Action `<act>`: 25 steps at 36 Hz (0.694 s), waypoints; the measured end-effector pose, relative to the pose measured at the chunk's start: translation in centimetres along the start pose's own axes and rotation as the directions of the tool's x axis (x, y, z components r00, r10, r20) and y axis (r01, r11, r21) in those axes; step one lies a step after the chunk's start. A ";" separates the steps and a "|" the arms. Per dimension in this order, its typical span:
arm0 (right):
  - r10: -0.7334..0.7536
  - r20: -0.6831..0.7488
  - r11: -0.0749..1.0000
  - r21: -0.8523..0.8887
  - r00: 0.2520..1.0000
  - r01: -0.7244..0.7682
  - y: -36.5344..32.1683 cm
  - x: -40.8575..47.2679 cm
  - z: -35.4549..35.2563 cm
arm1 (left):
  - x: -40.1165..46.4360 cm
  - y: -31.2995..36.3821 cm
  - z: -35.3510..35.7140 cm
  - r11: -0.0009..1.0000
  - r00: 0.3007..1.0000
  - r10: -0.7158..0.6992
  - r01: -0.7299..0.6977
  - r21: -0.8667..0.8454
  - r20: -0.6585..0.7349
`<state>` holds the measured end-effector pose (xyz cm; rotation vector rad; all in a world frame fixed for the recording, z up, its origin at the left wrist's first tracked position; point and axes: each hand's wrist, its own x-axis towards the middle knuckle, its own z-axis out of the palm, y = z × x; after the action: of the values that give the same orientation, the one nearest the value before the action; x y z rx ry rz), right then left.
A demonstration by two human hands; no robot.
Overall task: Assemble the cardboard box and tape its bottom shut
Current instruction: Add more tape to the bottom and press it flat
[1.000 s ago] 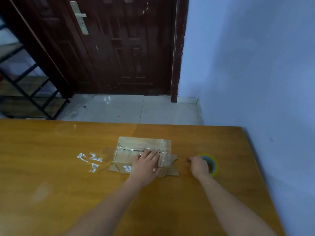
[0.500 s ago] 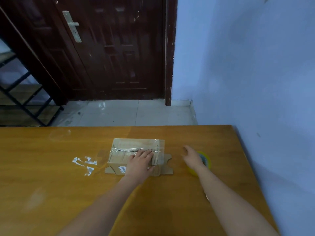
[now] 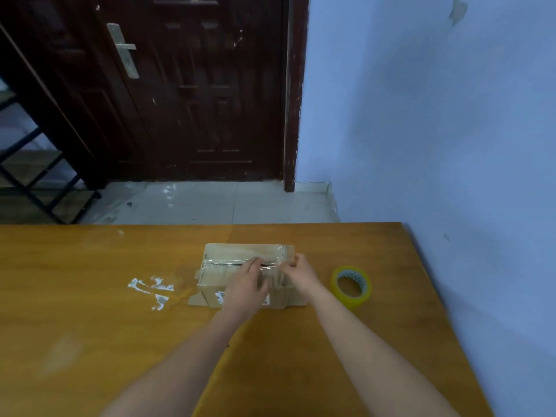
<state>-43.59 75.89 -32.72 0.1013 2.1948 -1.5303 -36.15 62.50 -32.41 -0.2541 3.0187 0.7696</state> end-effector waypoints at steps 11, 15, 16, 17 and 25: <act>0.095 -0.150 0.993 -0.059 0.984 -0.104 0.5 -0.1 2.1 | 0.1 -9.0 -5.3 0.850 0.868 -0.496 0.480 -0.214 -0.020; 0.122 -0.193 0.990 -0.049 0.974 -0.134 0.5 -0.2 2.6 | 0.4 -10.0 -5.5 0.712 0.833 -0.552 0.493 -0.500 0.035; 0.129 -0.202 0.990 -0.028 0.971 -0.137 0.5 -0.2 2.7 | 0.5 -10.1 -5.3 0.623 0.802 -0.592 0.513 -0.590 0.071; 0.137 -0.214 0.990 -0.005 0.967 -0.142 0.6 -0.2 2.8 | 0.6 -10.4 -5.1 0.526 0.774 -0.623 0.521 -0.673 0.113; 0.199 -0.295 0.980 0.081 0.934 -0.183 0.7 -0.5 3.1 | 0.5 -12.6 -5.0 0.182 0.798 -0.515 0.458 -0.870 0.313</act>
<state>-41.91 73.42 -34.04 0.5860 2.2927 -1.5448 -34.53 49.14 -34.06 -1.1803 1.8053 2.2448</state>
